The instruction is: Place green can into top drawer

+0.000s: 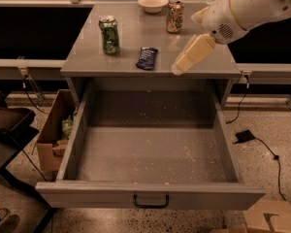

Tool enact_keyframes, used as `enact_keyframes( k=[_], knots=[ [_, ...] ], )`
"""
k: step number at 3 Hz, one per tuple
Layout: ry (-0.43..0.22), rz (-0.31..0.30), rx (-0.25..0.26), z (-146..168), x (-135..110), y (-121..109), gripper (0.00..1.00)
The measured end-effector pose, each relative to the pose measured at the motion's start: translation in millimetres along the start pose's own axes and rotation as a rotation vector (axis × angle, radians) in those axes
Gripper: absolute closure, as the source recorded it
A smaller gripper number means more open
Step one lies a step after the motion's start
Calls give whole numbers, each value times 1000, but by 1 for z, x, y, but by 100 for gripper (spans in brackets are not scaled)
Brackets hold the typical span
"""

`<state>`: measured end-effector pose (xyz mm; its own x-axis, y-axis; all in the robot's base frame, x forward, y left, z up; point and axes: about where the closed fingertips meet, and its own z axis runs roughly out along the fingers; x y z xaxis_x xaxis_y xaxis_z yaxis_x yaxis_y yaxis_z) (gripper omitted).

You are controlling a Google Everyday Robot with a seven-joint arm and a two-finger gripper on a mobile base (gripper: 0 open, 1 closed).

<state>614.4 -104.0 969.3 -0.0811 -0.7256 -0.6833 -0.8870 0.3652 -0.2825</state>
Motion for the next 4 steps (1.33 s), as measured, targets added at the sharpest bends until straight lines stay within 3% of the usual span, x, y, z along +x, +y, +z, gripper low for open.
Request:
enact_keyframes(
  k=[2,3,4],
  knots=[
    [-269,64,104,98,-36,-88,0],
    [-378,109,114,142,-53,-127,0],
    [-486,129,94,174,-73,-149,0]
  ],
)
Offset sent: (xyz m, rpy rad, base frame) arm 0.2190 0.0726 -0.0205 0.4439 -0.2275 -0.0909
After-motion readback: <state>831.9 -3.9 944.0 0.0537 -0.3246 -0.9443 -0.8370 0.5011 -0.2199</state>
